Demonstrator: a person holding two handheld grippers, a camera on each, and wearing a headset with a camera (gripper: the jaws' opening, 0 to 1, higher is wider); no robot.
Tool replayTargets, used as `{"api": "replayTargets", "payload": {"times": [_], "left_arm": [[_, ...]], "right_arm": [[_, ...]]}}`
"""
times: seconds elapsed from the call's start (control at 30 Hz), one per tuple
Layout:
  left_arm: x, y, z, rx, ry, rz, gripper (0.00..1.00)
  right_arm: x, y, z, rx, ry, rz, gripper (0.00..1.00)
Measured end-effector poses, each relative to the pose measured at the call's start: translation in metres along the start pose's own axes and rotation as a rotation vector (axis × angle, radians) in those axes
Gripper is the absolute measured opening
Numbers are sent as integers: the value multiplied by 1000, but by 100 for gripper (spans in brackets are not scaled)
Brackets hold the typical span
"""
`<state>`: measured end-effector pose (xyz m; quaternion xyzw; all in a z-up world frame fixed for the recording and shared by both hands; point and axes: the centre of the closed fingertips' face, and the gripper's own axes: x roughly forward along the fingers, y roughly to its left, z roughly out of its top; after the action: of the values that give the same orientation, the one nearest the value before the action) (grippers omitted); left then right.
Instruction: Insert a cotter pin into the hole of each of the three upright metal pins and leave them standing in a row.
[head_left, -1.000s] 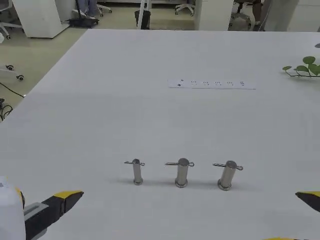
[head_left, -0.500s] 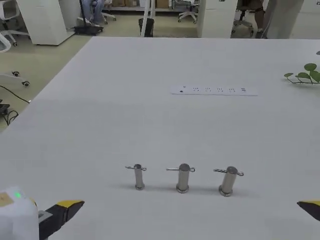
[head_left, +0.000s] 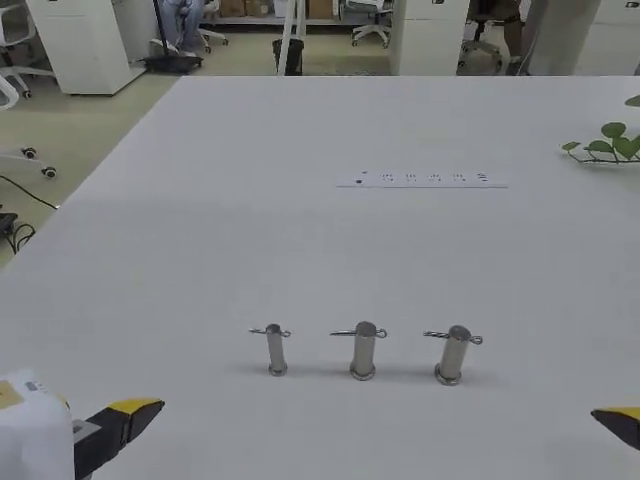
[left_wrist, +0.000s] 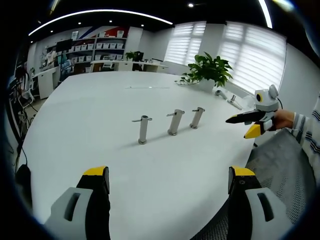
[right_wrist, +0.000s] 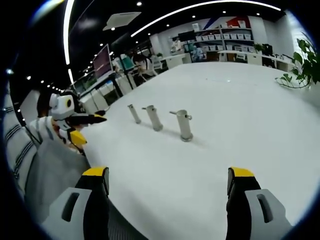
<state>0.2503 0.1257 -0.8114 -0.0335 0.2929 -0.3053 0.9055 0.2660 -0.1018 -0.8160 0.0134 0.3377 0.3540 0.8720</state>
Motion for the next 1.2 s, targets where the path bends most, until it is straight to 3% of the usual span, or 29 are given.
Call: {"api": "replayTargets", "payload": {"times": [0.47, 0.77, 0.97, 1.2], "left_arm": [[-1, 2, -4, -26, 20, 12, 99], [2, 4, 3, -28, 8, 16, 99], [3, 8, 3, -61, -10, 42, 99], [2, 5, -2, -77, 5, 52, 99]], "right_arm": [[-4, -8, -1, 2, 10, -26, 100], [-7, -12, 5, -2, 7, -37, 99], [-9, -10, 11, 0, -25, -29, 99], [-8, -11, 20, -28, -33, -33, 98]]}}
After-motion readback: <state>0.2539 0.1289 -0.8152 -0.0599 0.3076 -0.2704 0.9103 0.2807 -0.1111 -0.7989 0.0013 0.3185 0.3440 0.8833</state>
